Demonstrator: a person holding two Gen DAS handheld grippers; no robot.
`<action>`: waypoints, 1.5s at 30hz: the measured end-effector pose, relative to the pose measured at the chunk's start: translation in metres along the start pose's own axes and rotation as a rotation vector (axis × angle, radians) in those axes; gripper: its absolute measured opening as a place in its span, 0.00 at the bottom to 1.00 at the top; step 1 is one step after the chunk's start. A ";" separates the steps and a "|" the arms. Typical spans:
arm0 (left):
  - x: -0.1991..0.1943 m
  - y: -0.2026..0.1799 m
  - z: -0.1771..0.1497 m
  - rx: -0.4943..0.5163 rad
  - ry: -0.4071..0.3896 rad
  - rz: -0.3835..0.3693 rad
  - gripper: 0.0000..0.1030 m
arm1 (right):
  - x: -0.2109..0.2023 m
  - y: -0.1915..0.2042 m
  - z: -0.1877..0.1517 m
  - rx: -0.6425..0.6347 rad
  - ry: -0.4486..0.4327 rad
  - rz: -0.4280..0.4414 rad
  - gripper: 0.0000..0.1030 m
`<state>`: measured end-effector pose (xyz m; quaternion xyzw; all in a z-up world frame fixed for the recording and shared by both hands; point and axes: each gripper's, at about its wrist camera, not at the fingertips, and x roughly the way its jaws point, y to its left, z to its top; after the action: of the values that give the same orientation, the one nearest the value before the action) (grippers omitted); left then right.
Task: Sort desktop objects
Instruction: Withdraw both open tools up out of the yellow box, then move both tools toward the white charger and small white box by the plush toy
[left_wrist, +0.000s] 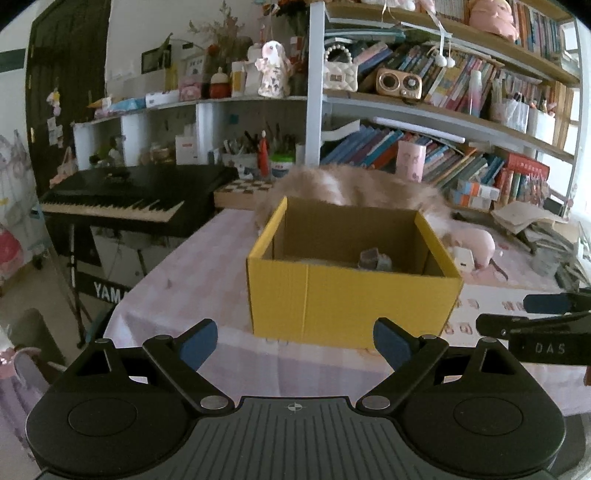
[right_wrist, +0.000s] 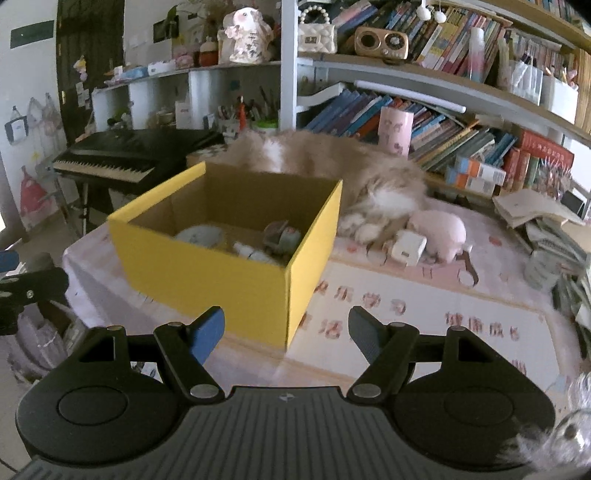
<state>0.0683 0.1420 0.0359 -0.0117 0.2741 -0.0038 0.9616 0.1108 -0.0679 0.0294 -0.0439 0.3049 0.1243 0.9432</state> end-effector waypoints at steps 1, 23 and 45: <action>-0.002 0.000 -0.003 -0.002 0.004 0.000 0.91 | -0.002 0.002 -0.003 -0.001 0.004 0.004 0.70; -0.024 -0.019 -0.044 -0.029 0.100 -0.104 0.91 | -0.046 0.013 -0.057 0.012 0.077 -0.013 0.72; 0.012 -0.112 -0.032 0.133 0.143 -0.279 0.91 | -0.055 -0.062 -0.076 0.120 0.126 -0.142 0.74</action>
<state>0.0616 0.0292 0.0056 0.0145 0.3366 -0.1561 0.9285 0.0409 -0.1514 0.0002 -0.0167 0.3667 0.0356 0.9295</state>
